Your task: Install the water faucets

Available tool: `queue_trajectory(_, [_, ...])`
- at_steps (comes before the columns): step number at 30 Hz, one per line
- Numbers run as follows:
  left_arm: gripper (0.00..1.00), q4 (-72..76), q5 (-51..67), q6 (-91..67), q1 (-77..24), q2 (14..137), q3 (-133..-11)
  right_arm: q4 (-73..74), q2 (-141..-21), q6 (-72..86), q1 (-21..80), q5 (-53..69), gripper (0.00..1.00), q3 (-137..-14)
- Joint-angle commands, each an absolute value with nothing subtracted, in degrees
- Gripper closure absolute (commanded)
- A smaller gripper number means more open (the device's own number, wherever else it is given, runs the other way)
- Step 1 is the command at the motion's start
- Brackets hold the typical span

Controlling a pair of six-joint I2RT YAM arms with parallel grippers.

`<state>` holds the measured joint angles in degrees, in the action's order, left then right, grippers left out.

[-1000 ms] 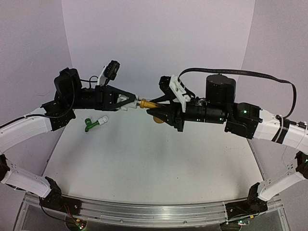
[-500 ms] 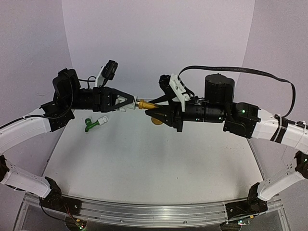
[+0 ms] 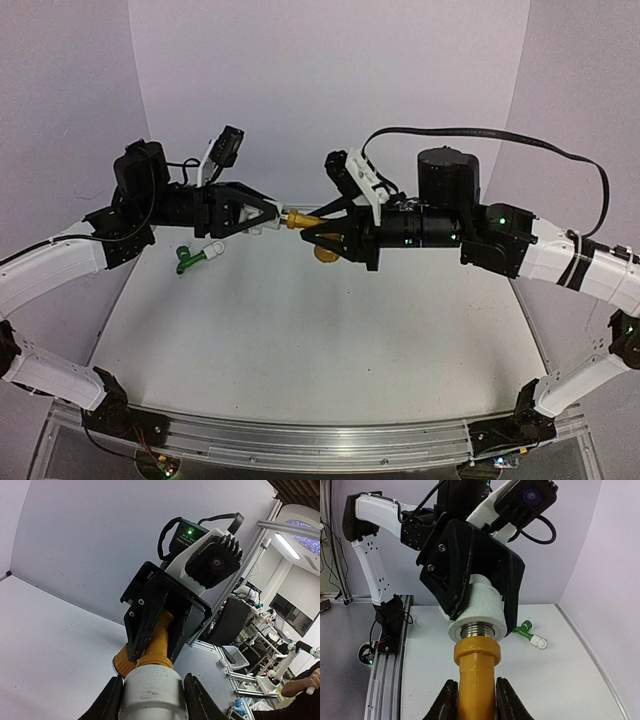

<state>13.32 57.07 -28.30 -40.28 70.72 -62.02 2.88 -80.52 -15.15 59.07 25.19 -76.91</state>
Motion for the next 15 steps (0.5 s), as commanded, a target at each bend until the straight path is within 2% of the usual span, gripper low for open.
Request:
queue_trajectory(1, [1.0,11.6,58.0,-20.7,-42.9,73.1,-64.9,-7.6,-83.5,-11.5,60.9,31.1,1.0,-81.6])
queue_trajectory(15, [1.0,11.6,63.5,-11.3,-43.0,74.6,-67.8,-9.5,-85.5,-5.7,60.4,35.8,1.0,-84.0])
